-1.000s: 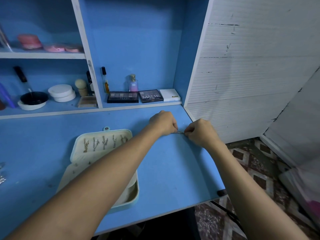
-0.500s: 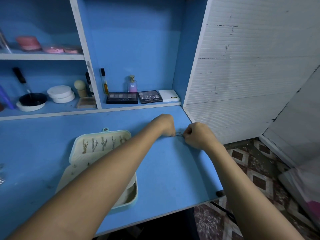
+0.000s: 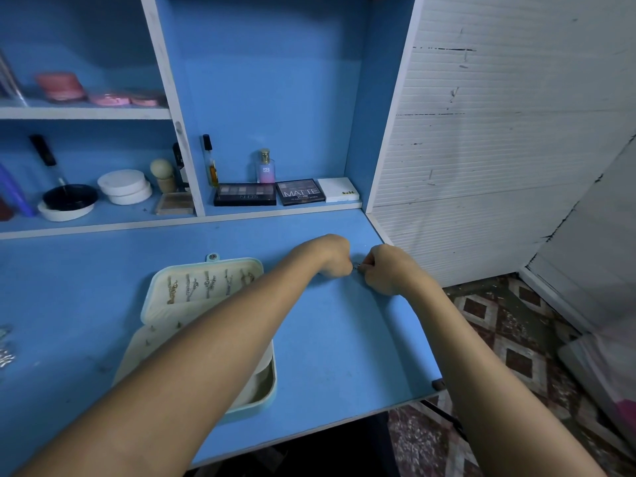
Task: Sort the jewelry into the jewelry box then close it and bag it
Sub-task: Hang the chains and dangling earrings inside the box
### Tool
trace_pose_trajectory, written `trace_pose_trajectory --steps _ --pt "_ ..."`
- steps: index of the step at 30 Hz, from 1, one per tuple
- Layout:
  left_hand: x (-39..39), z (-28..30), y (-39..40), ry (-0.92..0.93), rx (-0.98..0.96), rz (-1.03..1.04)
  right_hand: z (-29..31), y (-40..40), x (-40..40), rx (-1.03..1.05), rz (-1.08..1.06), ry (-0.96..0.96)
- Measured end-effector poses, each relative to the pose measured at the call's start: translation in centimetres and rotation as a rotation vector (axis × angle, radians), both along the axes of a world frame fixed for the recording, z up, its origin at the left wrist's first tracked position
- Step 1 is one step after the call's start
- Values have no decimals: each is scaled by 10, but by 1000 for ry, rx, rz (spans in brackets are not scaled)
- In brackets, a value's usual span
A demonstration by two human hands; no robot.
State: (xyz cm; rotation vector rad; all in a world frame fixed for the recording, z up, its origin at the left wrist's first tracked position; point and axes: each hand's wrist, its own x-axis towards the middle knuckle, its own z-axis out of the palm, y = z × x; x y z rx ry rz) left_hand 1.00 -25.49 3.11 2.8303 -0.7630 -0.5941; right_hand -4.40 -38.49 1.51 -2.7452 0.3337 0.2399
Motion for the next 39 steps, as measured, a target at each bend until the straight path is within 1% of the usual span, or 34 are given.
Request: trace_pose_trajectory --steps 3,9,12,13,15,19,21,25,28,33,36,39 --pt "0 0 4 20 -77 30 1 1 -5 18 29 -42" --pt "3 3 13 86 -318 112 -9 -4 -12 283 -23 -368" --pt "7 3 21 104 -487 171 -10 -3 -11 389 -47 -454" --pt "8 3 23 104 -514 180 -9 -2 -11 425 -45 -467" --pt "10 5 29 109 -515 174 -6 0 -11 474 -43 -467" --pt "10 12 40 109 -429 100 -1 5 -8 555 -27 -458" --pt "10 15 45 108 -435 82 3 10 -6 570 -15 -469" --pt "9 23 58 205 -594 154 14 24 -5 575 13 -534" --pt "7 35 70 254 -674 189 21 34 -4 579 18 -568" --pt "1 55 100 346 -813 199 34 53 -5 670 54 -593" --pt "0 61 121 353 -871 197 41 66 -7 745 78 -554" --pt "-7 65 139 317 -873 174 50 77 -9 859 113 -474"
